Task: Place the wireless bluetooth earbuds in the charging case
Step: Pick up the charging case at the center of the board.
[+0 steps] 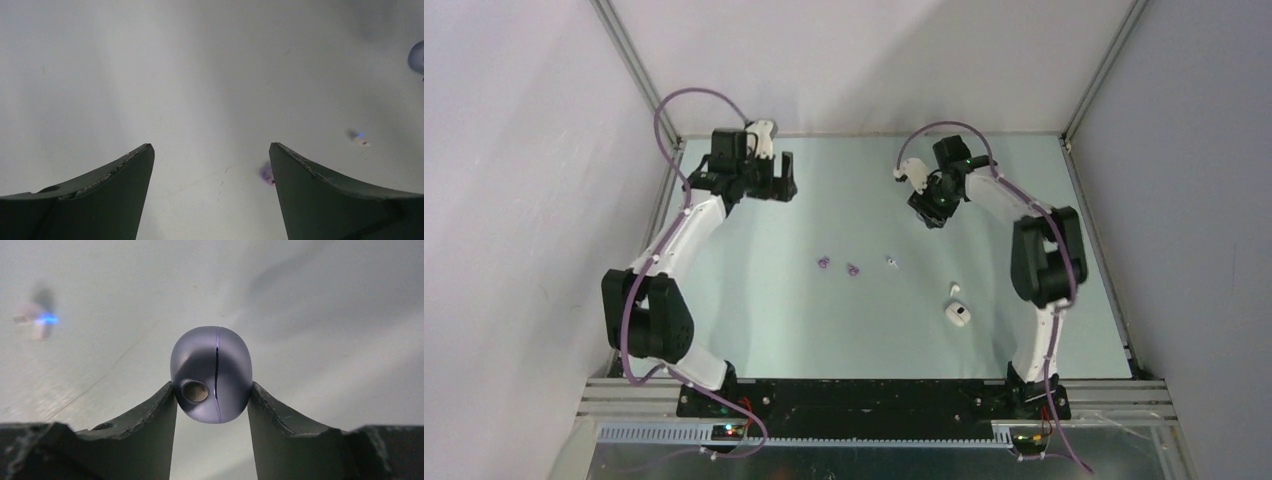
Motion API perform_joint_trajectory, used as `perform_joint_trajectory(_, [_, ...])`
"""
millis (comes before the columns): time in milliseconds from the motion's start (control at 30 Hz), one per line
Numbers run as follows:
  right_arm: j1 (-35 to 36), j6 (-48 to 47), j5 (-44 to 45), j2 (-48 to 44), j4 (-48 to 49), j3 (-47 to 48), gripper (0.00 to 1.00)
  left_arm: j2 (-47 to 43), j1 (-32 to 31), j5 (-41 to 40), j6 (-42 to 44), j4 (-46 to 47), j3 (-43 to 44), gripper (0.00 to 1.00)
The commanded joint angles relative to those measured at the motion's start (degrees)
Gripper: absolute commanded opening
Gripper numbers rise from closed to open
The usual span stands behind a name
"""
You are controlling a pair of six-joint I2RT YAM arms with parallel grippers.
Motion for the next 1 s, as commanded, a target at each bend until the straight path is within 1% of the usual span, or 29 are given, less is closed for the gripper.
perform_joint_trajectory(0, [3.98, -4.18, -3.12, -19.84, 18.29, -8.25, 0.30, -0.54, -2.25, 8.18, 4.60, 0.23, 8.95, 0.91])
perform_joint_trajectory(100, [6.80, -3.44, -4.39, -27.49, 26.47, -13.02, 0.29, -2.33, -2.42, 16.76, 1.30, 2.80, 10.98, 0.90])
perform_joint_trajectory(133, [7.36, -2.69, -4.67, -28.60, 30.48, -13.60, 0.29, -2.79, -2.66, 20.43, 0.22, 4.76, 11.51, 0.89])
perform_joint_trajectory(167, [8.55, -2.34, -4.57, -30.09, 32.17, -14.38, 0.29, -3.60, -2.91, 21.90, -1.42, 6.00, 11.80, 0.88])
perform_joint_trajectory(200, [9.73, -1.41, -3.84, -30.69, 35.97, -14.76, 0.29, -3.91, -3.51, 24.13, -2.16, 7.94, 12.50, 0.87])
perform_joint_trajectory(233, [10.32, -0.30, -3.32, -31.45, 38.12, -15.33, 0.29, -4.25, -3.86, 24.90, -2.12, 8.55, 13.09, 0.87])
perform_joint_trajectory(300, [11.84, 0.89, -1.79, -32.07, 45.93, -15.78, 0.29, -4.08, -5.48, 26.95, -1.31, 8.99, 15.82, 0.87])
perform_joint_trajectory(367, [13.28, 1.23, -0.54, -32.46, 50.11, -15.88, 0.29, -3.58, -6.79, 28.05, -1.18, 8.35, 19.03, 0.84])
perform_joint_trajectory(467, [15.22, 1.05, 0.67, -32.79, 55.51, -16.40, 0.27, -3.22, -8.40, 28.69, -2.23, 8.32, 22.41, 0.77])
perform_joint_trajectory(600, [16.93, -0.47, 1.86, -32.90, 61.31, -17.34, 0.26, -4.04, -10.58, 26.50, -4.30, 11.97, 22.54, 0.71])
perform_joint_trajectory(767, [17.81, -0.52, 1.95, -32.68, 64.26, -17.47, 0.25, -3.61, -13.17, 23.70, -1.54, 10.17, 23.46, 0.69])
perform_joint_trajectory(967, [18.85, -1.57, 0.77, -32.73, 64.12, -17.49, 0.25, -2.40, -14.30, 23.22, -0.52, 11.43, 23.64, 0.69])
